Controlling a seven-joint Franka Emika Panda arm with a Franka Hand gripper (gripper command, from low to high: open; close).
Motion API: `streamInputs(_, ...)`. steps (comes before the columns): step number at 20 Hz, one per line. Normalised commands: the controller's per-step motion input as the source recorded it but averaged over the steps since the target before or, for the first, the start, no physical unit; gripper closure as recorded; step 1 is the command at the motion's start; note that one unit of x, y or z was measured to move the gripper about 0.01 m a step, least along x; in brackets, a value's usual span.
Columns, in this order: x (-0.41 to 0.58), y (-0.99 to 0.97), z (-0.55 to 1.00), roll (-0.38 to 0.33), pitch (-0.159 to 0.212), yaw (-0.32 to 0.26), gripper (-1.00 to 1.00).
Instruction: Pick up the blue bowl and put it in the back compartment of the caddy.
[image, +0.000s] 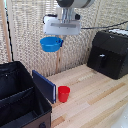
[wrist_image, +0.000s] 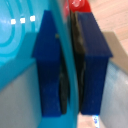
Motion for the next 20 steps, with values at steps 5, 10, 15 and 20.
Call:
streamInputs(5,0.252,0.93,0.27,0.0,0.052,0.0,1.0)
streamInputs(10,0.297,0.93,0.2,0.0,0.073,0.0,1.0)
streamInputs(15,0.329,0.92,0.17,0.0,0.074,-0.003,1.0)
streamInputs(20,0.331,0.93,0.13,0.0,0.08,-0.004,1.0)
